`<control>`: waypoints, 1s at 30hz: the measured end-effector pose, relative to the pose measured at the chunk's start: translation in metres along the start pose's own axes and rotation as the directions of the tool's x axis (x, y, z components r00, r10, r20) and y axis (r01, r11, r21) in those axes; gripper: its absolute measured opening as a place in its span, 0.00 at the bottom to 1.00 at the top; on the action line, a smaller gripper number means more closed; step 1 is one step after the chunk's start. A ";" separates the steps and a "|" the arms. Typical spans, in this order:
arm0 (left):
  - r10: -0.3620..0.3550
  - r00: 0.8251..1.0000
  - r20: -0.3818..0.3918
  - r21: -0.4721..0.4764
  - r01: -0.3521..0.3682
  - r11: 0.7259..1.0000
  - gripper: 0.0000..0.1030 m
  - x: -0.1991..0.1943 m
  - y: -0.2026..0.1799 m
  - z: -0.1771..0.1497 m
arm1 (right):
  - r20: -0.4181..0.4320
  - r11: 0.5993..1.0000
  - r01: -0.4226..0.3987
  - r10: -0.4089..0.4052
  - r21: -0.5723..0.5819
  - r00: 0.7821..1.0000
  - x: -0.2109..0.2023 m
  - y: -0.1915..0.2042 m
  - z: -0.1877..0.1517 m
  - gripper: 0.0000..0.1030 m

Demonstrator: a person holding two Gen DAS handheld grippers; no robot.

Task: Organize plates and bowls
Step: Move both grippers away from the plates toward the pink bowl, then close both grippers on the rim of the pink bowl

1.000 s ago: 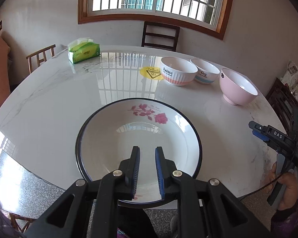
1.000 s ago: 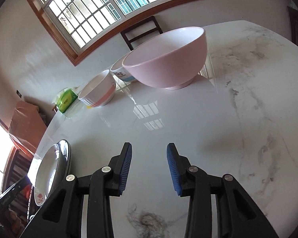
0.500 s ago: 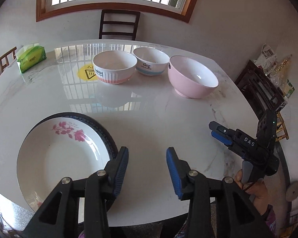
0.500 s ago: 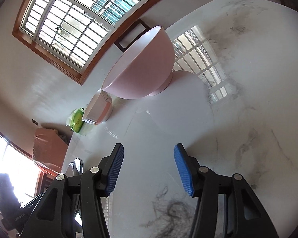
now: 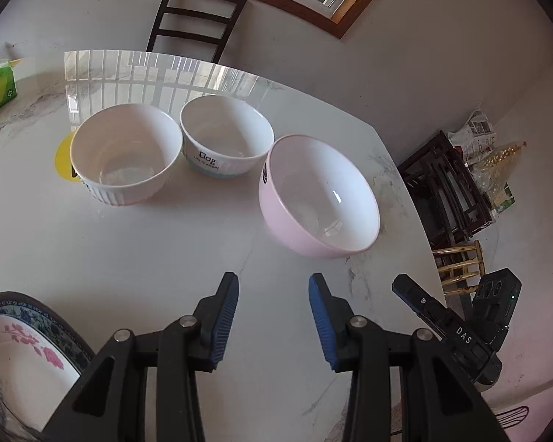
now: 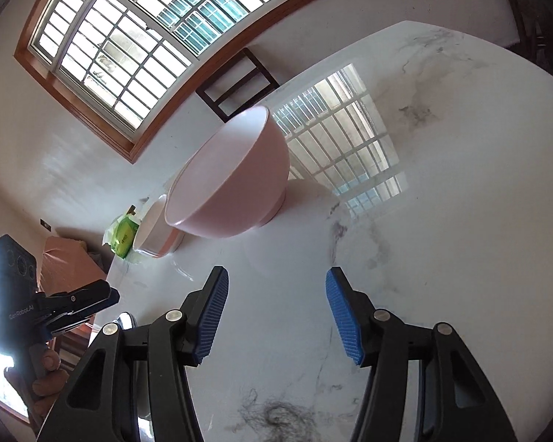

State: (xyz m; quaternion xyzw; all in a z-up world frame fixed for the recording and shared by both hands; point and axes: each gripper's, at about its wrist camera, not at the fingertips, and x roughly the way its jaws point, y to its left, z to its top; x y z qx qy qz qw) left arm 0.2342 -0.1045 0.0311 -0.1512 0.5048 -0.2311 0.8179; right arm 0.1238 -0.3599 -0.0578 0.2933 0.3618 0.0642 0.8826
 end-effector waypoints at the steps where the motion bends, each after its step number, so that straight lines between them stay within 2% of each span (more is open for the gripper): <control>1: -0.008 1.000 -0.005 -0.014 0.008 1.000 0.39 0.005 0.000 0.007 | -0.001 1.000 0.007 -0.007 -0.012 1.000 -0.001 0.002 0.011 0.52; 9: 0.033 0.998 -0.046 -0.020 -0.034 0.999 0.39 0.047 -0.002 0.048 | -0.026 0.992 0.089 -0.092 -0.085 0.995 0.026 0.020 0.087 0.53; 15: 0.018 0.997 -0.072 -0.047 -0.022 0.999 0.39 0.074 0.000 0.062 | -0.061 0.984 0.146 -0.153 -0.107 0.986 0.059 0.020 0.109 0.54; 19: 0.117 0.991 -0.066 -0.032 -0.119 0.992 0.38 0.083 -0.003 0.065 | -0.093 0.975 0.182 -0.195 -0.130 0.976 0.081 0.022 0.115 0.52; 20: 0.116 0.991 -0.071 -0.035 -0.119 0.992 0.38 0.086 -0.004 0.064 | -0.105 0.973 0.187 -0.202 -0.134 0.974 0.087 0.021 0.116 0.50; 21: 0.113 0.989 -0.092 -0.044 -0.118 0.992 0.38 0.090 -0.003 0.064 | -0.116 0.972 0.191 -0.207 -0.134 0.971 0.092 0.021 0.117 0.43; 22: 0.109 0.987 -0.117 -0.063 -0.116 0.991 0.34 0.094 0.000 0.063 | -0.128 0.972 0.191 -0.209 -0.138 0.970 0.097 0.022 0.117 0.38; 24: 0.050 0.989 -0.137 -0.110 -0.066 0.992 0.24 0.100 0.006 0.060 | -0.153 0.965 0.206 -0.231 -0.163 0.961 0.106 0.023 0.116 0.29; 27: 0.120 0.986 -0.117 -0.071 -0.129 0.989 0.17 0.101 0.000 0.059 | -0.200 0.967 0.194 -0.226 -0.166 0.953 0.115 0.021 0.110 0.12; 29: 0.178 0.978 -0.109 -0.026 -0.182 0.983 0.14 0.096 -0.006 0.052 | -0.222 0.969 0.186 -0.220 -0.164 0.950 0.114 0.023 0.105 0.10; 30: 0.185 0.977 -0.110 -0.020 -0.188 0.982 0.14 0.093 -0.009 0.047 | -0.230 0.970 0.179 -0.215 -0.166 0.949 0.113 0.024 0.103 0.11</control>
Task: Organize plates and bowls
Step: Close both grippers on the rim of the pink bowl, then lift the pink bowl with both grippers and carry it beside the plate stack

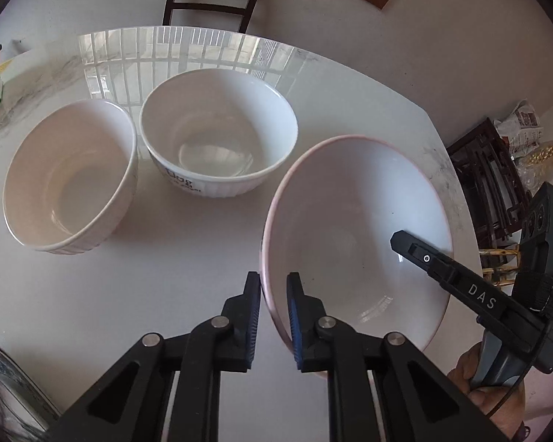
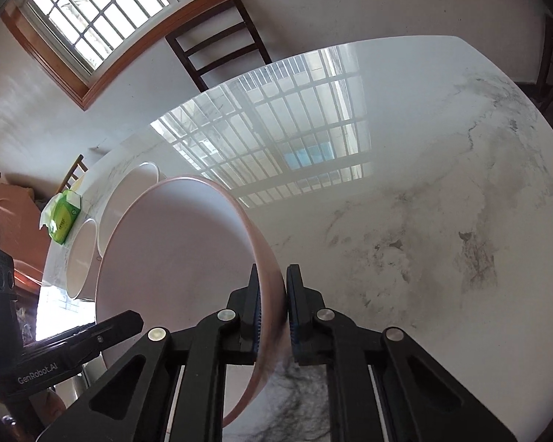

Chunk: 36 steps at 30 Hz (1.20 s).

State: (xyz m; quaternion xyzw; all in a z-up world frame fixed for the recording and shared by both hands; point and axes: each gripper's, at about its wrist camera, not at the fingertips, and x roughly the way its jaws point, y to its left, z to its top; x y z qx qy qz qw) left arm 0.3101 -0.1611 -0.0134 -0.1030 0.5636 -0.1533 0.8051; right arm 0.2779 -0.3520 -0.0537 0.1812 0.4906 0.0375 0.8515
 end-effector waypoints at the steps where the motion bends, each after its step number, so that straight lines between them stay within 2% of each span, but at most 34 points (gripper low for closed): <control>1: -0.007 1.000 -0.003 -0.008 0.007 1.000 0.14 -0.005 0.003 -0.006 | -0.013 1.000 -0.013 0.014 0.010 1.000 -0.002 -0.001 -0.003 0.12; 6: -0.022 1.000 0.012 -0.023 0.023 0.999 0.14 -0.043 0.012 -0.038 | -0.074 0.998 -0.070 0.070 0.004 0.995 -0.021 0.008 -0.025 0.13; 12: -0.016 1.000 0.023 -0.010 0.016 1.000 0.14 -0.092 0.035 -0.094 | -0.135 0.991 -0.120 0.112 -0.051 0.984 -0.054 0.039 -0.073 0.14; 19: 0.016 1.000 -0.004 0.008 -0.016 1.000 0.14 -0.117 0.055 -0.154 | -0.226 0.983 -0.163 0.141 -0.081 0.964 -0.069 0.066 -0.136 0.14; 25: 0.043 0.999 -0.025 0.023 -0.043 0.999 0.14 -0.121 0.060 -0.178 | -0.277 0.983 -0.155 0.123 -0.095 0.953 -0.068 0.076 -0.167 0.14; 36: 0.058 0.997 -0.049 0.005 -0.057 0.998 0.14 -0.114 0.072 -0.184 | -0.313 0.985 -0.153 0.120 -0.082 0.942 -0.057 0.084 -0.178 0.14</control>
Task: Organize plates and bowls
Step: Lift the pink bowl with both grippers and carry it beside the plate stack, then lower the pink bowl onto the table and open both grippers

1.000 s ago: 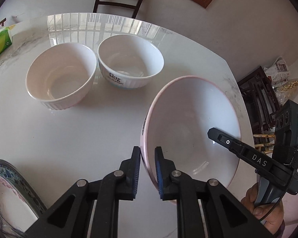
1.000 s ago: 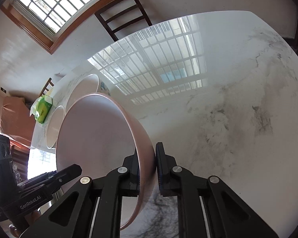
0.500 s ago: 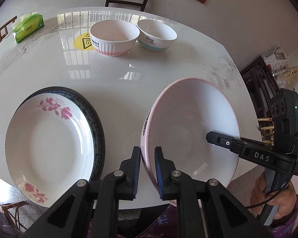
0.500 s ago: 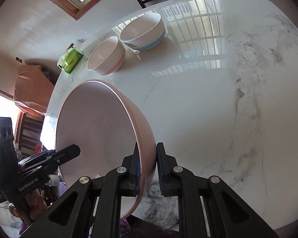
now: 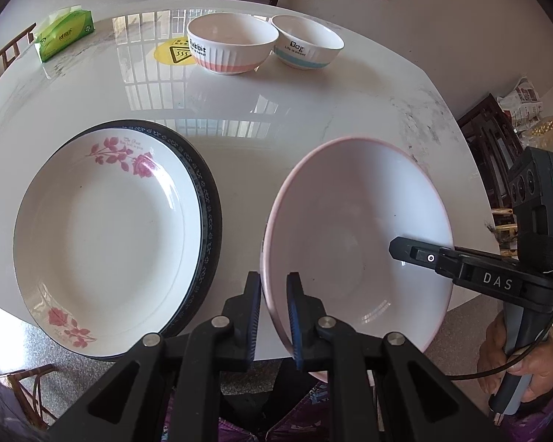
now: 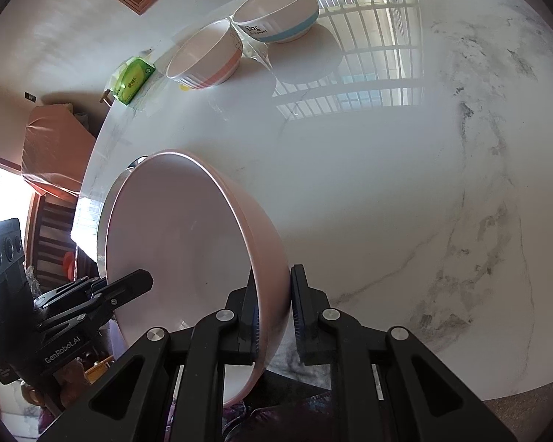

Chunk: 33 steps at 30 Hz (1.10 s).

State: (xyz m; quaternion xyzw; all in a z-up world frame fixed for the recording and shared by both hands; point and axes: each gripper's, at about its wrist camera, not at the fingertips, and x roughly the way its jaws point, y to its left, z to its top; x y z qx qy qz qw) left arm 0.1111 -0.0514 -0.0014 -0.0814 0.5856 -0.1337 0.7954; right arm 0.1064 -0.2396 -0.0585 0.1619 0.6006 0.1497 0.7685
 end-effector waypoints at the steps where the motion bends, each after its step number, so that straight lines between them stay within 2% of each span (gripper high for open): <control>1: 0.001 1.000 0.001 0.000 -0.001 1.000 0.14 0.000 0.001 0.000 | -0.004 1.000 -0.003 0.003 0.002 1.000 0.001 0.000 0.000 0.14; 10: 0.019 1.000 0.024 0.007 -0.019 1.000 0.14 0.003 0.005 0.000 | -0.011 1.000 -0.016 0.016 0.004 1.000 0.009 0.001 -0.001 0.16; 15: 0.069 0.993 0.095 0.054 -0.074 0.996 0.14 0.000 0.000 -0.003 | 0.004 1.000 -0.024 0.024 -0.008 1.000 0.009 0.002 -0.003 0.18; 17: 0.103 0.983 0.153 0.083 -0.116 0.990 0.15 -0.003 -0.004 -0.006 | 0.015 0.999 -0.037 0.037 -0.010 0.999 0.009 0.001 -0.004 0.20; 20: 0.159 0.958 0.239 0.115 -0.191 0.975 0.15 -0.008 -0.009 -0.011 | 0.066 0.998 -0.033 0.037 -0.049 0.997 0.003 0.004 -0.004 0.21; 24: 0.183 0.929 0.322 0.145 -0.240 0.960 0.16 -0.013 -0.013 -0.018 | 0.147 0.995 -0.061 0.072 -0.079 0.986 -0.010 0.005 -0.008 0.39; 25: 0.188 0.923 0.336 0.154 -0.251 0.956 0.16 -0.014 -0.014 -0.020 | 0.177 0.995 -0.049 0.064 -0.089 0.982 -0.014 0.005 -0.009 0.43; 27: 0.204 0.910 0.361 0.172 -0.280 0.945 0.16 -0.015 -0.015 -0.022 | 0.224 0.994 -0.027 0.051 -0.109 0.973 -0.021 0.005 -0.012 0.46; 33: 0.208 0.890 0.406 0.191 -0.305 0.933 0.17 -0.023 -0.017 -0.025 | 0.294 0.994 0.009 0.024 -0.109 0.956 -0.031 -0.004 -0.013 0.47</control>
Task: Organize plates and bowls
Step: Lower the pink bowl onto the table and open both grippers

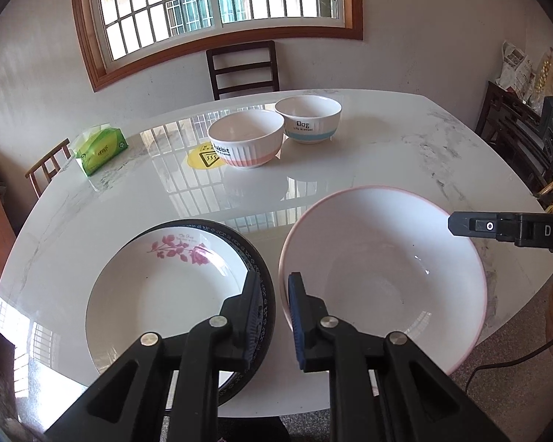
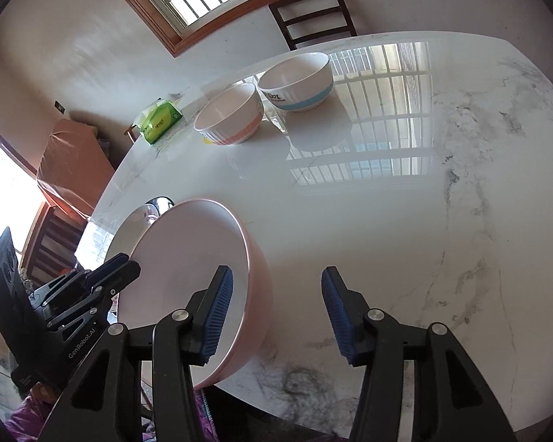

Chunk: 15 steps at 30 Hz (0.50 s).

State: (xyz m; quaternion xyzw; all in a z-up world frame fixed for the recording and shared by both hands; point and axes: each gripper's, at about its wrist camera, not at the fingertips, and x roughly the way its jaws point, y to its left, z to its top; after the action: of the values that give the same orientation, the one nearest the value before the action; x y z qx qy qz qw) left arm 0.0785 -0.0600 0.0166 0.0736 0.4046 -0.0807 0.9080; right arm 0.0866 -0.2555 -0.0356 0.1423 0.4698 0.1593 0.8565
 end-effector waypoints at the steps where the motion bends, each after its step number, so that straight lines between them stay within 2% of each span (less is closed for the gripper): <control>1: 0.006 1.000 0.011 0.008 -0.007 1.000 0.18 -0.002 -0.001 0.000 | 0.003 1.000 0.002 -0.002 0.001 1.000 -0.001 -0.002 0.001 0.47; 5: 0.007 0.999 0.033 0.028 -0.008 1.000 0.19 -0.010 -0.001 -0.001 | 0.011 1.000 -0.009 0.009 0.017 1.000 -0.002 -0.009 0.001 0.52; 15: 0.021 0.996 0.083 0.034 -0.024 0.999 0.19 -0.024 0.005 0.004 | 0.046 0.998 -0.045 0.043 0.043 0.998 -0.007 -0.008 0.006 0.52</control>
State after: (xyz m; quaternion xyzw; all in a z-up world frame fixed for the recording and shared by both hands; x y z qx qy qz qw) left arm 0.0669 -0.0537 0.0373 0.0908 0.3644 -0.0807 0.9233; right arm 0.0891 -0.2658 -0.0301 0.1748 0.4507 0.1644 0.8598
